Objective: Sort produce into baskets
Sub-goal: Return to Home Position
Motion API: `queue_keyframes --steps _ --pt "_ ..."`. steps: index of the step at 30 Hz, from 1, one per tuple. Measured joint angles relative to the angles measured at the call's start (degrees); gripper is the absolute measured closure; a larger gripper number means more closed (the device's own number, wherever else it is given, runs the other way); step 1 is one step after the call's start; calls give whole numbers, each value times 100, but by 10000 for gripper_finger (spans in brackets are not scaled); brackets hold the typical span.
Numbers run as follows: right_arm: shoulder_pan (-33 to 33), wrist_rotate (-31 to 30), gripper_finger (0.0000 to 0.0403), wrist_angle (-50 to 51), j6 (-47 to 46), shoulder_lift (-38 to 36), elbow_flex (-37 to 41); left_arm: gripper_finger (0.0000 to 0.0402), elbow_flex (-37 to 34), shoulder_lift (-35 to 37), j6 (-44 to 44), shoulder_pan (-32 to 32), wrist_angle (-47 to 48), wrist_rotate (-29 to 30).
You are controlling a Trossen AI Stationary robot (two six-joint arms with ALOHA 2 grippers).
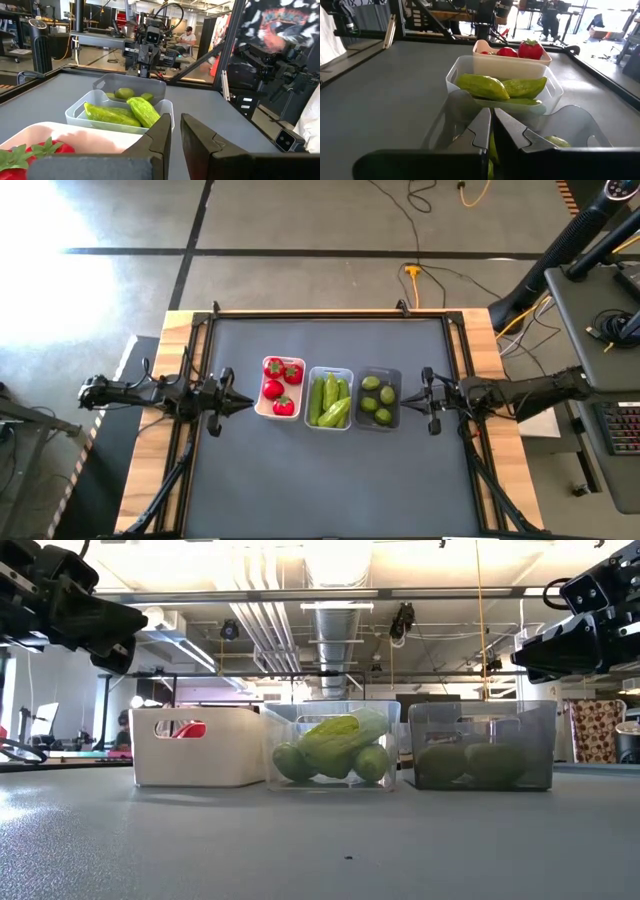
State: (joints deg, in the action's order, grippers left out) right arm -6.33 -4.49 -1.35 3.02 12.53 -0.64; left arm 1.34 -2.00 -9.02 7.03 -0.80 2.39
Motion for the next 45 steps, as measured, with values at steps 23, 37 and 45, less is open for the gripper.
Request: queue_keyframes --steps 23,37,45 --pt "24 -15 390 -66 -1 -906 -9 374 2 -7 0 0 2 0" --pt "24 -6 390 -46 -1 -898 -44 374 2 -7 1 0 2 0" --pt "24 -2 390 -56 -1 -898 -48 374 2 -7 1 0 2 0"
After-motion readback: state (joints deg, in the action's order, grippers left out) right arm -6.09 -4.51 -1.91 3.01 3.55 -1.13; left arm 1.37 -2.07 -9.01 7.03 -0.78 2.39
